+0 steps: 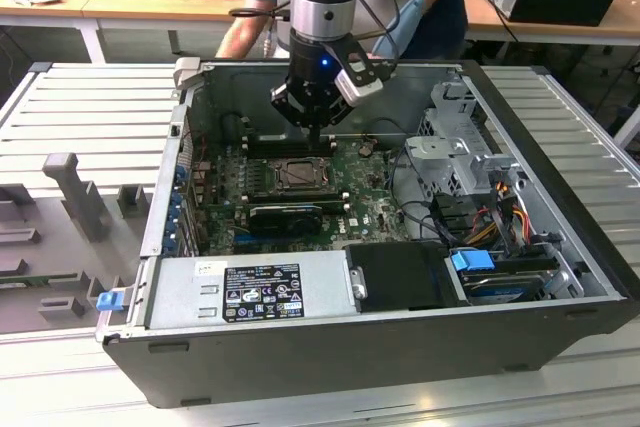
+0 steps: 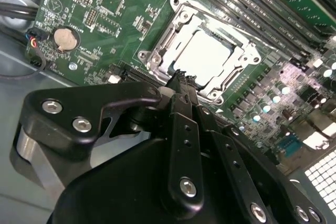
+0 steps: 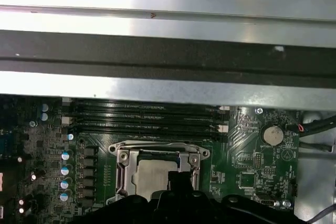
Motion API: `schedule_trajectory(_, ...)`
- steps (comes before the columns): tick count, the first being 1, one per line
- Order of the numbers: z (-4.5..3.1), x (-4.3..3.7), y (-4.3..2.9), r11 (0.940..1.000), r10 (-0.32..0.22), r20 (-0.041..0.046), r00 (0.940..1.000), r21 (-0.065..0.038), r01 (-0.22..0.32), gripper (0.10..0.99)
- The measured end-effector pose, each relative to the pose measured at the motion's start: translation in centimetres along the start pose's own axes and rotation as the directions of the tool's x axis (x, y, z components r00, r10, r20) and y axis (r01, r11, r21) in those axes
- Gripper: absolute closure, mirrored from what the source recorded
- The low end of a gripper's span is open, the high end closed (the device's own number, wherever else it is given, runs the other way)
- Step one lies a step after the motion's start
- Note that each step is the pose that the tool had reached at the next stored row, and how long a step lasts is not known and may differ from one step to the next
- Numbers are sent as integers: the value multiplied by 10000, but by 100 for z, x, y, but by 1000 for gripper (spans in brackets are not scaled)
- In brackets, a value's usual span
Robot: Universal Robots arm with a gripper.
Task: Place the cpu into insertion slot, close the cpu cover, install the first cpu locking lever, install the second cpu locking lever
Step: 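Install the second cpu locking lever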
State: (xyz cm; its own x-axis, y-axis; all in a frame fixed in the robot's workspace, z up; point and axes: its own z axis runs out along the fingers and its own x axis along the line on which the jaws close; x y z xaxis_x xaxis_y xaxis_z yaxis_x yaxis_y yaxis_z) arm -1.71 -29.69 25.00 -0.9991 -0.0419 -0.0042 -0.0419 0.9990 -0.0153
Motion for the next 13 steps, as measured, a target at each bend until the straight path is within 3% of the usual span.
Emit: schedule_trajectory(13,-20,4,-99,10000,-1,-1,10000,53,1,980)
